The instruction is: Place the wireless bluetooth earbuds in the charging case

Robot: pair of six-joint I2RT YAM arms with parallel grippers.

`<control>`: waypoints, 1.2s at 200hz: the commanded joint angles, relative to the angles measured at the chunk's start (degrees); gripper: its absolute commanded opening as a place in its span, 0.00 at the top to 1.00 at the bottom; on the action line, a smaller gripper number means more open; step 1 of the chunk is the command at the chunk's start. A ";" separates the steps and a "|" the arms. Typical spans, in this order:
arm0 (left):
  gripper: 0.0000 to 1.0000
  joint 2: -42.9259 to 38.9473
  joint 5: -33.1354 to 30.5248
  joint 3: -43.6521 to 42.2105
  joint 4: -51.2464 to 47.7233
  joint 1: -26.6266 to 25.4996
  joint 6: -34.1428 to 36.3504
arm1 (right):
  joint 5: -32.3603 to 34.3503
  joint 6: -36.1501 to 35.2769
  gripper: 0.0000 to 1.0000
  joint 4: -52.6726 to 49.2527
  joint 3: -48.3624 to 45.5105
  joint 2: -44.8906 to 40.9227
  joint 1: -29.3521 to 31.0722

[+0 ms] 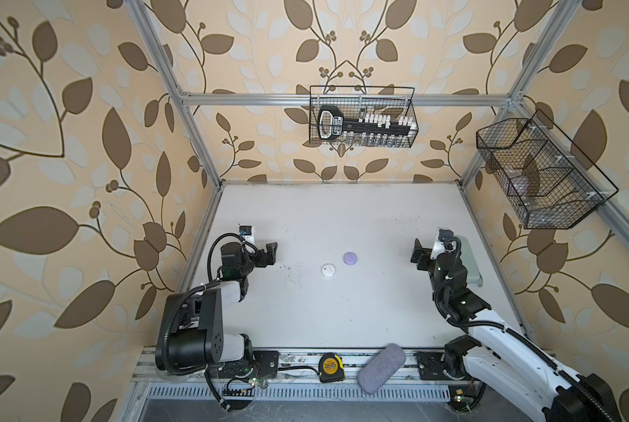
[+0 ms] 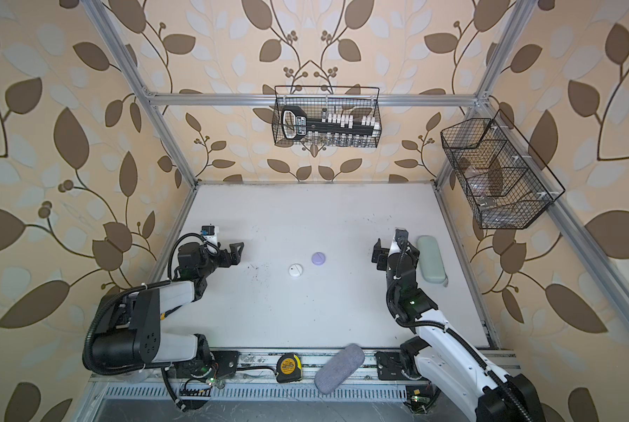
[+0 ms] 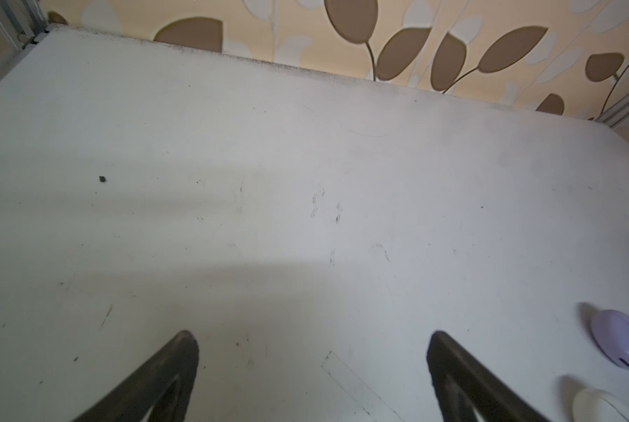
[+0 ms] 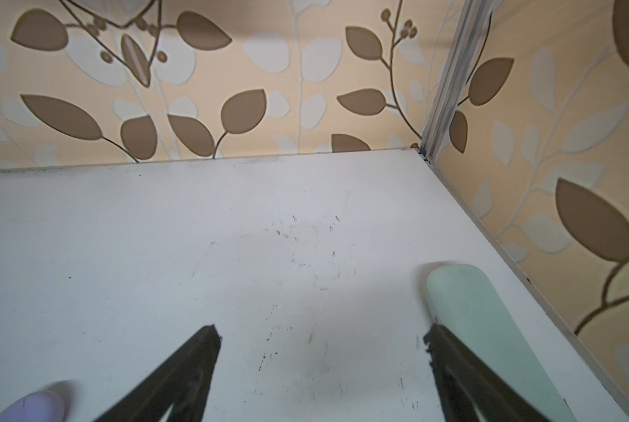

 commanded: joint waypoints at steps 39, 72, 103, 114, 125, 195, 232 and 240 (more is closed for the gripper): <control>0.01 4.05 -4.77 -4.43 14.89 -2.28 3.32 | -2.32 -7.90 0.09 21.88 -7.49 5.81 -5.58; 0.01 3.12 -5.01 -4.38 13.30 -2.45 3.57 | -6.51 -9.48 0.09 27.32 -5.68 14.07 -10.56; 0.01 3.12 -4.96 -4.28 12.98 -2.46 3.50 | -14.62 -8.23 0.11 21.65 -0.62 20.01 -14.47; 0.01 3.20 -5.30 -4.12 12.83 -2.45 3.42 | -16.62 -8.21 0.12 24.04 -1.84 20.79 -15.31; 0.01 3.37 -6.33 -3.40 11.63 -2.39 2.85 | -17.29 -8.30 0.12 28.54 -4.35 21.51 -15.43; 0.01 4.06 -10.29 -0.77 7.53 -2.37 0.98 | -23.02 -7.36 0.09 41.63 -9.22 28.49 -18.20; 0.01 4.89 -12.49 1.43 4.40 -2.19 -0.16 | -23.99 -7.09 0.00 41.52 -9.03 28.56 -18.76; 0.01 4.88 -12.48 1.39 4.54 -2.19 -0.21 | -23.91 -7.07 0.00 41.20 -8.94 28.41 -18.79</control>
